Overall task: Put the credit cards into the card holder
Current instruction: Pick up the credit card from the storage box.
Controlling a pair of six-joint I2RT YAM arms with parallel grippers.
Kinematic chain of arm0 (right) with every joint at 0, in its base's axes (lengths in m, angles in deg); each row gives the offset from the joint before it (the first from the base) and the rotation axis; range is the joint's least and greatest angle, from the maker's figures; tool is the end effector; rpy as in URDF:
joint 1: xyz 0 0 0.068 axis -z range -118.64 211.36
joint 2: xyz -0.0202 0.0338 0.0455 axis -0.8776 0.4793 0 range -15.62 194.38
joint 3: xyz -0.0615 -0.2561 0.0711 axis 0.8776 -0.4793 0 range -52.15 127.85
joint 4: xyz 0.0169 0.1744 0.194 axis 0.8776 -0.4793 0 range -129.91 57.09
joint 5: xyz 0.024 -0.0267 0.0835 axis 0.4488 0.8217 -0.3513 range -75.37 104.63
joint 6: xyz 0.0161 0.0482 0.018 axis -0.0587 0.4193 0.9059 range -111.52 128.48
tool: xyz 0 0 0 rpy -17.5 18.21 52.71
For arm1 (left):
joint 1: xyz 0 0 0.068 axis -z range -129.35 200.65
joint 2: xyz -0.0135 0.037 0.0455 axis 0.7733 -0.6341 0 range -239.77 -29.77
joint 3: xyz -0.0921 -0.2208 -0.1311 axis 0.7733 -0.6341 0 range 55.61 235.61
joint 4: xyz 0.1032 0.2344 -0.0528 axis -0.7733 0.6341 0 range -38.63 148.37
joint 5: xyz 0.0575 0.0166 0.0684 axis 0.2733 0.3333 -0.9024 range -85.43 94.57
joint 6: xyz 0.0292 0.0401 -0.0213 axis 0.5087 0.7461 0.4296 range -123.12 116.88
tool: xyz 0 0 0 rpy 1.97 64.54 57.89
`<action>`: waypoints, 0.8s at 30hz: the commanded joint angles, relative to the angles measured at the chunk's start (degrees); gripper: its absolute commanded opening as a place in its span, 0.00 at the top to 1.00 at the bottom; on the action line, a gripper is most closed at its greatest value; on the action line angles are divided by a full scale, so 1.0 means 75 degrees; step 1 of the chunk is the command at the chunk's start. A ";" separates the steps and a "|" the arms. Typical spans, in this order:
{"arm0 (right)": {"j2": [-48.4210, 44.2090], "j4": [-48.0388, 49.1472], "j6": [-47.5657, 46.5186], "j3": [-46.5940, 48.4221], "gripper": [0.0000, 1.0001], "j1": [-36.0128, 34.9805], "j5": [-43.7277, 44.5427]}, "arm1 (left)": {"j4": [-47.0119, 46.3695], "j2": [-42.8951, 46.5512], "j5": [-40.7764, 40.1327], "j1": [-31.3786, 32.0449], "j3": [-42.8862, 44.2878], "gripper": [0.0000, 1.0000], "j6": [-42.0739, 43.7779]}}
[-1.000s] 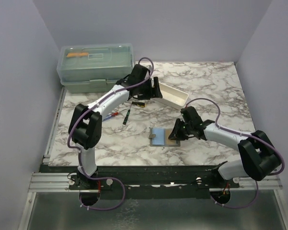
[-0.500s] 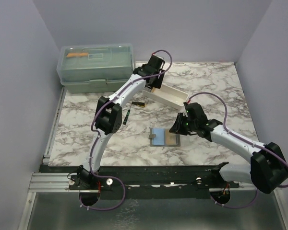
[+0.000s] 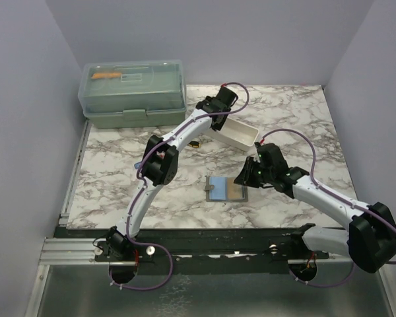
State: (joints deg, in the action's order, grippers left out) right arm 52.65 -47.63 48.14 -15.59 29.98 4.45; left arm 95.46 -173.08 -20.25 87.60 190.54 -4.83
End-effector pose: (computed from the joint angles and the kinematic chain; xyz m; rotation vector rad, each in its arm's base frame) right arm 0.1993 0.1290 0.2020 0.0921 2.5143 0.7659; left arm 0.4466 -0.3172 0.2106 0.5507 2.3217 0.2264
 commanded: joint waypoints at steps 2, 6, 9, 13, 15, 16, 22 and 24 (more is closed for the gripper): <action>-0.0114 -0.0116 0.0114 -0.0115 0.73 0.0037 -0.0004 | 0.0144 -0.0370 -0.0940 -0.0085 0.0407 0.40 0.0431; -0.0114 -0.0077 0.0138 -0.0128 0.73 0.0035 -0.0055 | 0.0144 -0.0421 -0.0969 -0.0104 0.0407 0.49 0.0435; -0.0119 -0.0088 0.0138 -0.0129 0.73 0.0035 -0.0055 | 0.0153 -0.0447 -0.1016 -0.0098 0.0484 0.57 0.0482; -0.0092 -0.0068 0.0141 -0.0119 0.73 0.0035 -0.0053 | 0.0154 -0.0345 -0.0950 -0.0099 0.0534 0.66 0.0434; -0.0048 -0.0039 0.0141 -0.0105 0.73 0.0035 -0.0067 | 0.0144 -0.0266 -0.0906 -0.0099 0.0542 0.71 0.0404; -0.0026 -0.0022 0.0138 -0.0096 0.74 0.0038 -0.0081 | 0.0144 -0.0239 -0.0879 -0.0100 0.0559 0.73 0.0394; 0.0016 0.0012 0.0138 -0.0081 0.74 0.0042 -0.0126 | 0.0161 -0.0095 -0.0672 -0.0087 0.0548 0.88 0.0346; -0.0005 0.0000 0.0144 -0.0092 0.74 0.0035 -0.0130 | 0.0167 -0.0042 -0.0616 -0.0093 0.0548 0.92 0.0327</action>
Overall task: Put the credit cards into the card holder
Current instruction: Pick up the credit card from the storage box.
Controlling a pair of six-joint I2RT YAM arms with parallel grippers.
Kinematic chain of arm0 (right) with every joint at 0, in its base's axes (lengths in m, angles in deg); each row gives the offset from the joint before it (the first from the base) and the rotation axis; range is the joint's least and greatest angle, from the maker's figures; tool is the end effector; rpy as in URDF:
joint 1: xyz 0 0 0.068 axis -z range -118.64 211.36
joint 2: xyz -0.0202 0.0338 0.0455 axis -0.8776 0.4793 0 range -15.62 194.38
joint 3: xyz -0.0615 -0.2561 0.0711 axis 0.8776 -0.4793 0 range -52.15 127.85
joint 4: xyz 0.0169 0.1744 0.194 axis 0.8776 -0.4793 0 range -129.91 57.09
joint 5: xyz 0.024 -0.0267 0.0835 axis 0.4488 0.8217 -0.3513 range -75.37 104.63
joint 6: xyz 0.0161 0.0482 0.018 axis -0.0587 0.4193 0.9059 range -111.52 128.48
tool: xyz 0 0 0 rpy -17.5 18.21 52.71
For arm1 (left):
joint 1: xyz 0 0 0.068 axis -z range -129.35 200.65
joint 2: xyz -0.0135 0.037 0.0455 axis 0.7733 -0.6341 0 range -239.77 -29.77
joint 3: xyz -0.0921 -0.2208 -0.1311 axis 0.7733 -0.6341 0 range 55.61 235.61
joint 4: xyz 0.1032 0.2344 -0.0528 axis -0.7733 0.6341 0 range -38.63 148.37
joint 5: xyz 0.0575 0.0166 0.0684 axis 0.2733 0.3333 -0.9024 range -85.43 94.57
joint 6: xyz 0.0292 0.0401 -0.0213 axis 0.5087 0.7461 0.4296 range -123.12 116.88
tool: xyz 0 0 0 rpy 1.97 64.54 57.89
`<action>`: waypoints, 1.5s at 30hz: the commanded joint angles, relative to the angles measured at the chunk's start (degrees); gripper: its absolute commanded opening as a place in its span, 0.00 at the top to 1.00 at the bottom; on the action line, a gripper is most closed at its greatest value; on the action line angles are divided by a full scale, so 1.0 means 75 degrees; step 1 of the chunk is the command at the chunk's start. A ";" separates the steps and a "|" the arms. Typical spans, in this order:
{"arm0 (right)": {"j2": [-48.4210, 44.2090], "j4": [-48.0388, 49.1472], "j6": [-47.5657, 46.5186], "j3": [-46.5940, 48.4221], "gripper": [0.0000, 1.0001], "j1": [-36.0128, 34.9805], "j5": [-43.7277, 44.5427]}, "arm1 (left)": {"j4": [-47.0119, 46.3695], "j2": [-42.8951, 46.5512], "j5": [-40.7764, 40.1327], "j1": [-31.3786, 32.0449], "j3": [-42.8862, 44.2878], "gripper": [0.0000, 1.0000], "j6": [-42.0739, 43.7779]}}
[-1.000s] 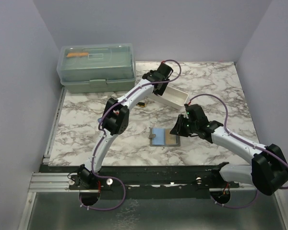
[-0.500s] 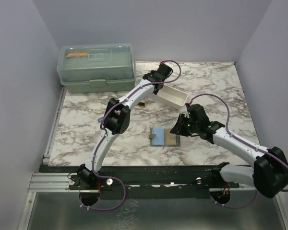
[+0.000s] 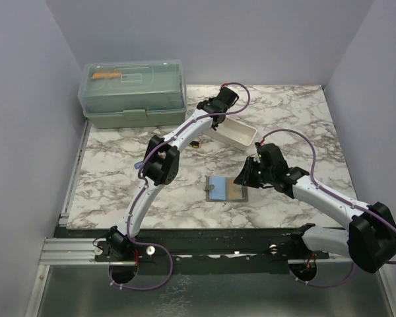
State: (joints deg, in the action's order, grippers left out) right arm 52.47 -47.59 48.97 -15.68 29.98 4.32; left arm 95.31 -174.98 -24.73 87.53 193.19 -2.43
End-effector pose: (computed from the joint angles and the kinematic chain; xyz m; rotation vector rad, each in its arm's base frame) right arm 0.1988 0.1288 0.2022 0.1089 2.5147 0.7754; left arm 0.4527 -0.3179 0.2088 0.5508 2.2805 0.3275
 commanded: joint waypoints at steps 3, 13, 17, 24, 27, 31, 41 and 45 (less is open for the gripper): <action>0.0002 -0.0023 0.0048 -0.0081 0.74 0.0037 -0.0113 | 0.0239 0.0343 0.0139 -0.0078 0.0207 0.97 -0.0056; 0.0122 0.0012 0.0061 -0.0053 0.74 0.0042 -0.0105 | 0.0492 0.0988 0.0880 -0.0089 0.0336 1.00 -0.0714; 0.0124 -0.0020 0.0062 -0.0042 0.74 0.0035 -0.0093 | 0.0608 0.1156 0.1259 -0.0089 0.0420 1.00 -0.0906; 0.0239 -0.0064 0.0058 0.0010 0.74 0.0036 -0.0018 | 0.0811 0.1579 0.2026 -0.0101 0.0520 1.00 -0.1499; 0.0373 -0.0082 0.0014 0.0100 0.74 0.0035 -0.0009 | 0.0868 0.1865 0.2557 -0.0152 0.0449 1.00 -0.1847; 0.0498 -0.0039 -0.0007 0.0169 0.74 0.0035 0.0035 | 0.0932 0.2490 0.3314 -0.0248 -0.0054 1.00 -0.2437; 0.1020 0.0319 -0.0096 0.0332 0.75 0.0071 -0.0115 | -0.0423 0.5521 0.6793 -0.0382 -0.5255 1.00 -0.3711; 0.1186 0.0499 -0.0091 0.0209 0.79 0.0174 -0.0055 | -0.1526 0.6443 0.7986 -0.0465 -0.7389 1.00 -0.4393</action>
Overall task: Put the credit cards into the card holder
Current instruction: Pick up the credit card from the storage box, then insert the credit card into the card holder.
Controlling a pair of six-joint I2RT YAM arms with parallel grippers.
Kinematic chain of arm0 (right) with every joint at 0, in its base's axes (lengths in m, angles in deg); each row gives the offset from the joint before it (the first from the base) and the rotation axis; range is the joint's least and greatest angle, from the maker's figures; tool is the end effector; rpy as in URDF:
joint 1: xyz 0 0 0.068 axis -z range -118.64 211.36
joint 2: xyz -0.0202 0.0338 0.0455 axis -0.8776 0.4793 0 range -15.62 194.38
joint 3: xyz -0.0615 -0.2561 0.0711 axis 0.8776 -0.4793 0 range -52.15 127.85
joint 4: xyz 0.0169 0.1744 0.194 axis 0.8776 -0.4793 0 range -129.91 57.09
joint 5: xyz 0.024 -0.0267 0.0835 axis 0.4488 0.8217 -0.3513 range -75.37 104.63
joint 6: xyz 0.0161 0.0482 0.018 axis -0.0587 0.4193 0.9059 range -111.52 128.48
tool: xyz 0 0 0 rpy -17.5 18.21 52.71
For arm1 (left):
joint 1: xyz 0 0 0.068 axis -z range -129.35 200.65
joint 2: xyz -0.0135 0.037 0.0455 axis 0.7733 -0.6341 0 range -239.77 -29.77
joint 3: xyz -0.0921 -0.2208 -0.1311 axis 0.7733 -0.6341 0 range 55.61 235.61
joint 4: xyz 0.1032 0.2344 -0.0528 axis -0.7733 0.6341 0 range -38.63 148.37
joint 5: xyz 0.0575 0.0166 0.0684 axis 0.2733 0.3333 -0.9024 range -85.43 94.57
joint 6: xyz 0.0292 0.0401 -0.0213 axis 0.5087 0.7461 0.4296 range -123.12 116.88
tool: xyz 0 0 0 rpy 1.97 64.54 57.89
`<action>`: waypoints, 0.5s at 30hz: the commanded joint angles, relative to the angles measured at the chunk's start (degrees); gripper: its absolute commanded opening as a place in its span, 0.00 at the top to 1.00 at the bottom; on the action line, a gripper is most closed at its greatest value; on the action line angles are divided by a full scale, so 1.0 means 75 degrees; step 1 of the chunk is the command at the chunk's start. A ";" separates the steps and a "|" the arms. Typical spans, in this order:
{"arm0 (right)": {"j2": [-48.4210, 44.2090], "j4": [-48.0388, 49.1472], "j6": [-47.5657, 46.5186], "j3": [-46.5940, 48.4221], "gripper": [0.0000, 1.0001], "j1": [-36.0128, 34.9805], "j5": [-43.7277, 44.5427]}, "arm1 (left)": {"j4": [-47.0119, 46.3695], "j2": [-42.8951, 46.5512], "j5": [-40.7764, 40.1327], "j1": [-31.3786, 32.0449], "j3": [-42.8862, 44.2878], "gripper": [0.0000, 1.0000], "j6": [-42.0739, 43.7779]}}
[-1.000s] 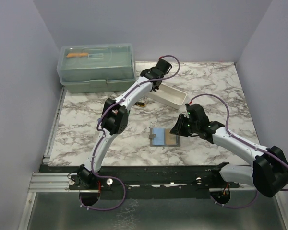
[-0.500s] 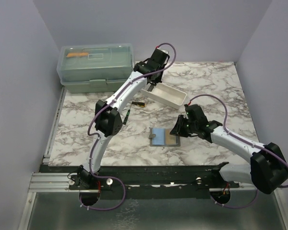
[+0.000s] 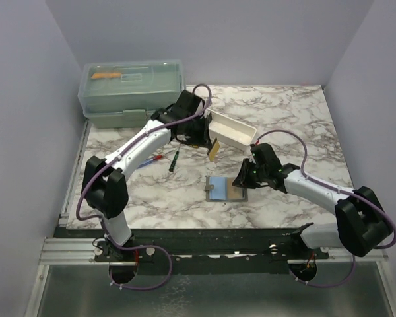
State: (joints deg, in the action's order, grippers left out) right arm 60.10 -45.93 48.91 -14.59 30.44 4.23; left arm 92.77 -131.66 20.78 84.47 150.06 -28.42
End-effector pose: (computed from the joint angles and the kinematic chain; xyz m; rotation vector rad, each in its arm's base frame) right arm 0.2136 0.1355 0.1802 0.1323 2.5972 0.7260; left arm 0.3237 -0.2288 0.3181 0.3240 2.5227 -0.7851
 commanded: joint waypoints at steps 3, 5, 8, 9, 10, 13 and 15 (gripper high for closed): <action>0.0316 0.0431 -0.0081 -0.0096 0.81 0.0212 -0.0023 | -0.2686 0.1115 0.2967 -0.0080 -0.3200 1.00 -0.1807; 0.0441 0.0392 -0.0097 -0.0135 0.83 0.0251 0.0047 | -0.3458 0.1255 0.3499 -0.0080 -0.3979 1.00 -0.2269; 0.0524 0.0519 -0.0061 -0.0262 0.83 0.0288 0.0050 | -0.4291 0.1312 0.3934 -0.0086 -0.4878 1.00 -0.2565; 0.0540 0.0543 -0.0048 -0.0283 0.83 0.0290 0.0013 | -0.4436 0.1288 0.4011 -0.0097 -0.5113 1.00 -0.2588; 0.0570 0.0560 -0.0036 -0.0285 0.83 0.0290 -0.0010 | -0.4564 0.1256 0.4066 -0.0098 -0.5204 1.00 -0.2600; 0.0647 0.0609 -0.0022 -0.0314 0.83 0.0290 -0.0051 | -0.5318 0.1103 0.4259 -0.0115 -0.5666 1.00 -0.2864; 0.0710 0.0622 -0.0023 -0.0321 0.83 0.0290 -0.0075 | -0.5806 0.0979 0.4372 -0.0122 -0.5868 1.00 -0.3075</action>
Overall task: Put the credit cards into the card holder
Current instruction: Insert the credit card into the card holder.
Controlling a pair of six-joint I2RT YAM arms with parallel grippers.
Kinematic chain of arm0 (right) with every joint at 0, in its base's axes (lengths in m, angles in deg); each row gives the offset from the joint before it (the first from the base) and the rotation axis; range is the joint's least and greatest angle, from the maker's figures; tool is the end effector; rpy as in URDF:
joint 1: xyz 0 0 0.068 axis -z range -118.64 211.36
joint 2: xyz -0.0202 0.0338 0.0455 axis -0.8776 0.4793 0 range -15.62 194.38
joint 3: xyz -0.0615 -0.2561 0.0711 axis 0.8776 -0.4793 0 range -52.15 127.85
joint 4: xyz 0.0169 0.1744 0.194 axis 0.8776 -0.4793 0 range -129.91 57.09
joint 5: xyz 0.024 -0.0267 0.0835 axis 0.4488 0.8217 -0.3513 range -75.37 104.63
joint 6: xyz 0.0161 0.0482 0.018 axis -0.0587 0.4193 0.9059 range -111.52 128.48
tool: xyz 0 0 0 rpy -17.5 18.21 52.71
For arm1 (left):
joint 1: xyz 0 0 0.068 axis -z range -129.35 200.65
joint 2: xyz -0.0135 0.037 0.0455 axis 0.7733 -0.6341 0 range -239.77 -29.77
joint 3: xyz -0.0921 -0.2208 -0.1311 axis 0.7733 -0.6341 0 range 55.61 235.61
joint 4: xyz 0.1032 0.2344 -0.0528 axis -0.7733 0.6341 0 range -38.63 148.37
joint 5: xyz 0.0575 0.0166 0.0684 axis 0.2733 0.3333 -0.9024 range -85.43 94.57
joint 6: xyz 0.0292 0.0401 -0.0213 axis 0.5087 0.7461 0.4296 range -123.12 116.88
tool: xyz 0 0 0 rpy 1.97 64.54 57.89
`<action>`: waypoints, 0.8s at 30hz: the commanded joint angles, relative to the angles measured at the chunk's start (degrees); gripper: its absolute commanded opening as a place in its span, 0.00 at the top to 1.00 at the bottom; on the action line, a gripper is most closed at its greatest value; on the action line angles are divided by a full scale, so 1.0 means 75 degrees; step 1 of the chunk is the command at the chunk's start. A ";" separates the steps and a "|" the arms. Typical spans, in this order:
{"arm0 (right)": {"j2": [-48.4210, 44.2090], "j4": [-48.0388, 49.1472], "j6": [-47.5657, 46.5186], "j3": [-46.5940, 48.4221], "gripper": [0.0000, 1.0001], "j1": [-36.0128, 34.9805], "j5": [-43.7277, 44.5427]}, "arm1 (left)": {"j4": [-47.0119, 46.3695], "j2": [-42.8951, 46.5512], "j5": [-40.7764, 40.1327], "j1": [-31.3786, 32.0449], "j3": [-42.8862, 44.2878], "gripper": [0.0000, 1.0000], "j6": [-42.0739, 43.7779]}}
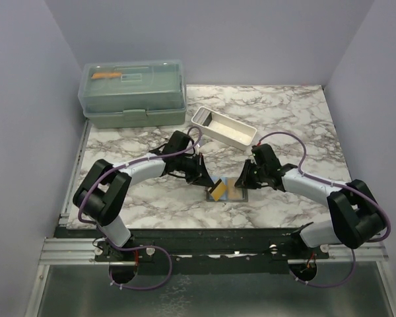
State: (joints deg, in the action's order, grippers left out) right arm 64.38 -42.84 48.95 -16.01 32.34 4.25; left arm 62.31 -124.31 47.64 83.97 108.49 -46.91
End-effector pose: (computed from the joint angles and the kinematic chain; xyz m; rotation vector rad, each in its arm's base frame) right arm 0.2214 0.1302 0.1590 0.1851 2.6333 0.6883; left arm 0.2578 -0.1986 0.1791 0.1144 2.7612 -1.4233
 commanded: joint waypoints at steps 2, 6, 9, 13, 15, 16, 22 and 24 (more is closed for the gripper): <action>0.0174 0.0200 -0.0028 -0.0131 0.83 0.0038 -0.0098 | -0.2138 -0.0041 0.0784 -0.0050 -0.0485 1.00 -0.0769; 0.0184 0.0211 -0.0010 -0.0131 0.83 0.0037 -0.0138 | -0.2213 -0.0148 0.0444 -0.0057 -0.0518 1.00 -0.0692; 0.0183 0.0223 -0.0004 -0.0131 0.83 0.0037 -0.0160 | -0.2208 -0.0173 0.0092 -0.0050 -0.0586 1.00 -0.0581; 0.0184 0.0223 0.0025 -0.0165 0.83 0.0037 -0.0140 | -0.1889 -0.0189 -0.0485 -0.0019 -0.0609 1.00 -0.0336; 0.0181 0.0240 0.0042 -0.0195 0.83 0.0037 -0.0141 | -0.1548 -0.0179 -0.0836 0.0050 -0.0536 1.00 -0.0129; 0.0194 0.0246 0.0048 -0.0202 0.83 0.0037 -0.0135 | -0.1480 -0.0171 -0.0984 0.0084 -0.0514 1.00 -0.0043; 0.0246 0.0292 0.0053 -0.0238 0.83 0.0040 -0.0168 | -0.1328 -0.0256 -0.1138 0.0256 -0.0489 1.00 0.0026; 0.0287 0.0304 0.0042 -0.0226 0.83 0.0043 -0.0187 | -0.1399 -0.0323 -0.1083 0.0340 -0.0477 1.00 0.0027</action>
State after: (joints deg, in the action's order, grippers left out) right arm 65.11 -40.94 49.02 -16.64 32.45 3.36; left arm 51.40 -125.28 41.50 85.15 104.75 -48.39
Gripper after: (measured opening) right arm 0.170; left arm 0.017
